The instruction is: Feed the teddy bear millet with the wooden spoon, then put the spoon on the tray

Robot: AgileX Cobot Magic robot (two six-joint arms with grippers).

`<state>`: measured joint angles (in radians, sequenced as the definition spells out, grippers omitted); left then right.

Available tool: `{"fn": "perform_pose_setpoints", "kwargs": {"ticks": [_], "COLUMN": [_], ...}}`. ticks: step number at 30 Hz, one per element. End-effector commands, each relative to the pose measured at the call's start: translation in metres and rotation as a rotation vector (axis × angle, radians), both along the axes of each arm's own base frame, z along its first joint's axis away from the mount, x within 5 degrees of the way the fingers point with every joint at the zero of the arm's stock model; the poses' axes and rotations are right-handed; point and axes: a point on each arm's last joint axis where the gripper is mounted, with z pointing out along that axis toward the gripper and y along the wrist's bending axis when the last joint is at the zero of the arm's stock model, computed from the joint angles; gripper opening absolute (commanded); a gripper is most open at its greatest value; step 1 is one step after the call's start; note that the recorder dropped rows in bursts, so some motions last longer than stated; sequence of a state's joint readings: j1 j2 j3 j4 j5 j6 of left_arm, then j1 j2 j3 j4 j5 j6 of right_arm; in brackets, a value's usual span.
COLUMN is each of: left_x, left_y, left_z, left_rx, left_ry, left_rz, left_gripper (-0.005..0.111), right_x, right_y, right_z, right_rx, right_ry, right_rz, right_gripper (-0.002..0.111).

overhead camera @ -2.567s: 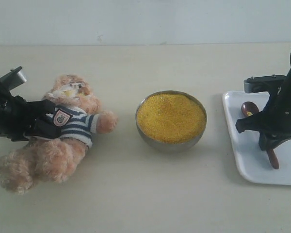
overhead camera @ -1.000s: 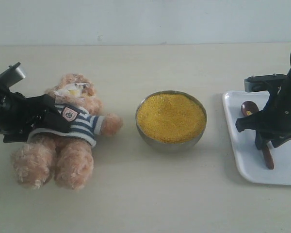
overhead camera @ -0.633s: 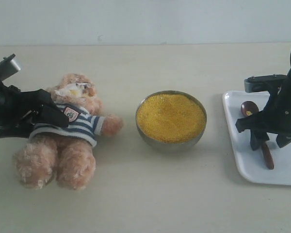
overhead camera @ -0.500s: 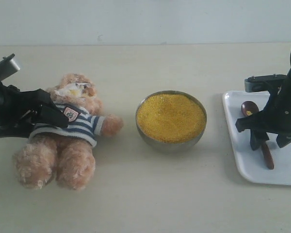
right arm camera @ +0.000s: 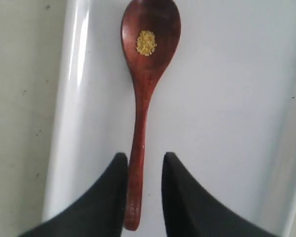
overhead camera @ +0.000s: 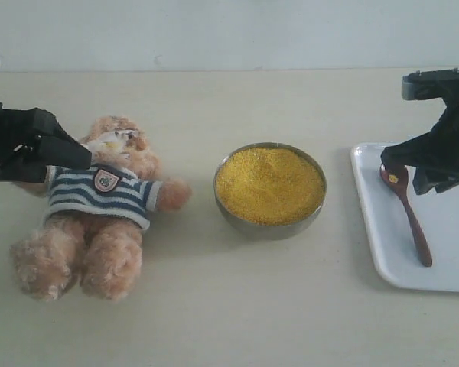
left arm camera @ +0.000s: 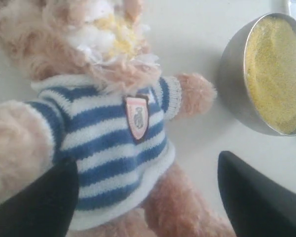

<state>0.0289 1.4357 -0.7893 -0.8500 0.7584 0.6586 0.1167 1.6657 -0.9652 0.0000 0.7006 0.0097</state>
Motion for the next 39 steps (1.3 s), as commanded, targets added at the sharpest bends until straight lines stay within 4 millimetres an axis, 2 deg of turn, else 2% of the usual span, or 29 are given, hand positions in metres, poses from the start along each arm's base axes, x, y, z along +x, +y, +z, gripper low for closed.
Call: {"fn": "perform_pose_setpoints", "kwargs": {"ticks": [1, 5, 7, 8, 15, 21, 26, 39], "left_x": [-0.006, -0.015, -0.02, -0.023, -0.046, -0.063, -0.067, -0.063], "left_y": [0.0, 0.0, 0.0, 0.0, 0.0, 0.001, 0.001, 0.002], "left_z": [0.017, 0.034, 0.042, 0.046, 0.076, 0.097, 0.102, 0.097], "left_rx": [-0.002, -0.001, 0.003, 0.008, 0.034, 0.037, 0.039, 0.051], "left_ry": [-0.055, -0.124, -0.16, -0.181, -0.31, -0.424, -0.448, -0.425], "left_rz": [0.012, 0.012, 0.008, 0.005, -0.002, 0.021, 0.024, 0.023], "left_gripper": [0.056, 0.024, 0.008, 0.004, 0.004, 0.004, 0.004, 0.004], "right_x": [-0.005, -0.013, -0.018, -0.021, -0.048, -0.066, -0.069, -0.067], "right_y": [-0.003, -0.001, 0.002, 0.003, 0.003, 0.002, 0.002, 0.002], "right_z": [0.028, 0.055, 0.069, 0.077, 0.127, 0.151, 0.15, 0.137], "right_rx": [0.013, 0.063, 0.101, 0.119, 0.181, 0.214, 0.213, 0.186], "right_ry": [-0.095, -0.197, -0.253, -0.288, -0.493, -0.589, -0.583, -0.554], "right_rz": [-0.014, -0.016, -0.012, -0.007, 0.012, 0.009, 0.012, 0.033], "right_gripper": [0.013, -0.001, 0.0, 0.0, 0.0, 0.0, 0.0, 0.0]}}
